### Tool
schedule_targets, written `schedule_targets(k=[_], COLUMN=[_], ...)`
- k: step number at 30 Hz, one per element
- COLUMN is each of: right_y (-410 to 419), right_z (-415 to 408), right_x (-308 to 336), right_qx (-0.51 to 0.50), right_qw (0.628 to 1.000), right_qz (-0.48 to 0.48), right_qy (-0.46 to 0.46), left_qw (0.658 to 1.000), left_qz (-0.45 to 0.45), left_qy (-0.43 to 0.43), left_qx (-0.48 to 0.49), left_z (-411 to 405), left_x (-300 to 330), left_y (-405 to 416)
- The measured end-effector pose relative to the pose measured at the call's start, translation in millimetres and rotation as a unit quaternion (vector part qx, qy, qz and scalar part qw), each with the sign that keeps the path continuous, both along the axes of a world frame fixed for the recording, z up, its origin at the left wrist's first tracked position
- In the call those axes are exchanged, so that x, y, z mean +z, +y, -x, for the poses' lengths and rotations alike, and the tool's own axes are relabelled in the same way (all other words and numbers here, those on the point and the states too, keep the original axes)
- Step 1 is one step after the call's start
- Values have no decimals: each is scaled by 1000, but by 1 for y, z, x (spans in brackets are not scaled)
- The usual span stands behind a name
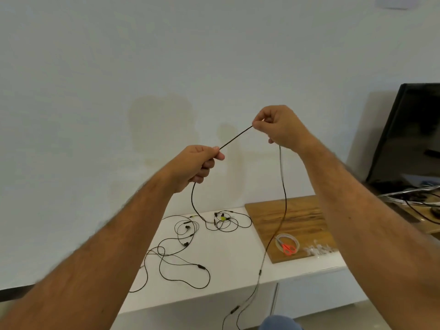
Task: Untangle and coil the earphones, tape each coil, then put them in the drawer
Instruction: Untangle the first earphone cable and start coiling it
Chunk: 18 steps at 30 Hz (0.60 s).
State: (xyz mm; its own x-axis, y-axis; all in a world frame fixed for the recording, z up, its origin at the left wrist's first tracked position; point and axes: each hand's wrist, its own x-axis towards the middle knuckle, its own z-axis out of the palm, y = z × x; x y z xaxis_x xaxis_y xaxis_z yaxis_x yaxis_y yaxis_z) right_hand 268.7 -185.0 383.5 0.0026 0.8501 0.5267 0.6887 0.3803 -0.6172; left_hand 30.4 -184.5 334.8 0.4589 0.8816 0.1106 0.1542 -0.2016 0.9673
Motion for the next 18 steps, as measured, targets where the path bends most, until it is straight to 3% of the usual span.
schedule_targets(k=[2, 4, 6, 9, 14, 18], right_y=[2, -1, -6, -9, -11, -4], right_z=[2, 8, 15, 25, 28, 18], right_x=[-8, -15, -21, -27, -19, -27], right_qx=[-5, 89, 213, 314, 242, 93], right_qw=[999, 986, 950, 910, 952, 989], right_qz=[28, 112, 193, 250, 183, 60], right_qy=[36, 89, 124, 107, 40, 94], left_qw=[1000, 1000, 1000, 998, 998, 999], left_qz=[-2, -4, -12, -30, -17, 6], left_qy=[3, 4, 2, 6, 28, 16], left_qx=[2, -5, -23, -49, -50, -31], left_z=[-1, -6, -11, -15, -7, 3], left_x=[-4, -4, -2, 2, -4, -17], left_y=[0, -2, -5, -10, -9, -7])
